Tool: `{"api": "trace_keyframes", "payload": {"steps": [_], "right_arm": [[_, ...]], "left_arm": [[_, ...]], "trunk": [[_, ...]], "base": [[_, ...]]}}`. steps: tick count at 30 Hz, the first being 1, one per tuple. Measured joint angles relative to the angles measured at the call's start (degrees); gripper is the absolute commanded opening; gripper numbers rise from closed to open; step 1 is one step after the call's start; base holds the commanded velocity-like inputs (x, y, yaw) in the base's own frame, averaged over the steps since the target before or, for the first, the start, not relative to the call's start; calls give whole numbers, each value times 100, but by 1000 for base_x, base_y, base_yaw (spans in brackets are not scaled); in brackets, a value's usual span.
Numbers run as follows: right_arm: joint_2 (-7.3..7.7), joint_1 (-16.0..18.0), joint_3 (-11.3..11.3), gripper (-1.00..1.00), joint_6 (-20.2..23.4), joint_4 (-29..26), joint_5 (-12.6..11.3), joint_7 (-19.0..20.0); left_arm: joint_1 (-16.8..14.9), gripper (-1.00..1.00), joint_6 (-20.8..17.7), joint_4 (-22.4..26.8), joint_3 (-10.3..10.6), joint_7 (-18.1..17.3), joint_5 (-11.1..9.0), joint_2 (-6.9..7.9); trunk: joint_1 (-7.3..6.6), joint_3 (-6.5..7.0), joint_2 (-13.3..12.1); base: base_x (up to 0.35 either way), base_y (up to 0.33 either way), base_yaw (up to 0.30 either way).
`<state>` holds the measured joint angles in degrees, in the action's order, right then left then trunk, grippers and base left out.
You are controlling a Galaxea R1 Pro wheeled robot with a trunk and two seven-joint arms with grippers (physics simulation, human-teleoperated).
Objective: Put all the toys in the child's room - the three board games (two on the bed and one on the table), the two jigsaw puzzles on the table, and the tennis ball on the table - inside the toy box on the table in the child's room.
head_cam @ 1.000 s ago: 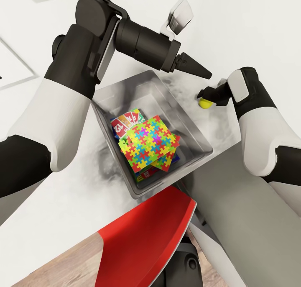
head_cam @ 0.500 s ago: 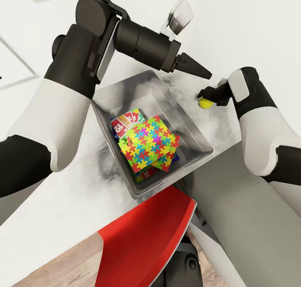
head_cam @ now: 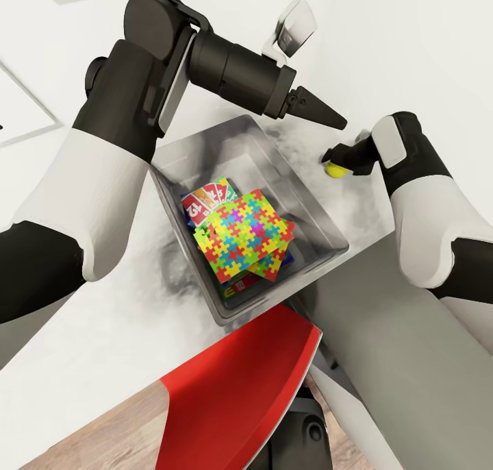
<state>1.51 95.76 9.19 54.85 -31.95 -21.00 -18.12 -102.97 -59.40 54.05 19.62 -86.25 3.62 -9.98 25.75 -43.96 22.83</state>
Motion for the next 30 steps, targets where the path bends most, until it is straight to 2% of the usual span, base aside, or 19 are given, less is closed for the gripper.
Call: {"api": "trace_keyframes", "payload": {"steps": [3, 4, 30], "right_arm": [[-4, 0, 3, 100, -2, 5, 2, 0], [-6, 0, 3, -100, -3, 6, 4, 0], [18, -2, 4, -100, -8, 7, -2, -1]], "left_arm": [[-2, 100, 0, 0, 0, 0, 2, 0], [-3, 100, 0, 0, 0, 0, 4, 0], [1, 100, 0, 0, 7, 1, 19, 0]], "trunk": [[0, 0, 0], [0, 0, 0], [0, 0, 0]], "base": [[0, 0, 0], [0, 0, 0], [0, 0, 0]]}}
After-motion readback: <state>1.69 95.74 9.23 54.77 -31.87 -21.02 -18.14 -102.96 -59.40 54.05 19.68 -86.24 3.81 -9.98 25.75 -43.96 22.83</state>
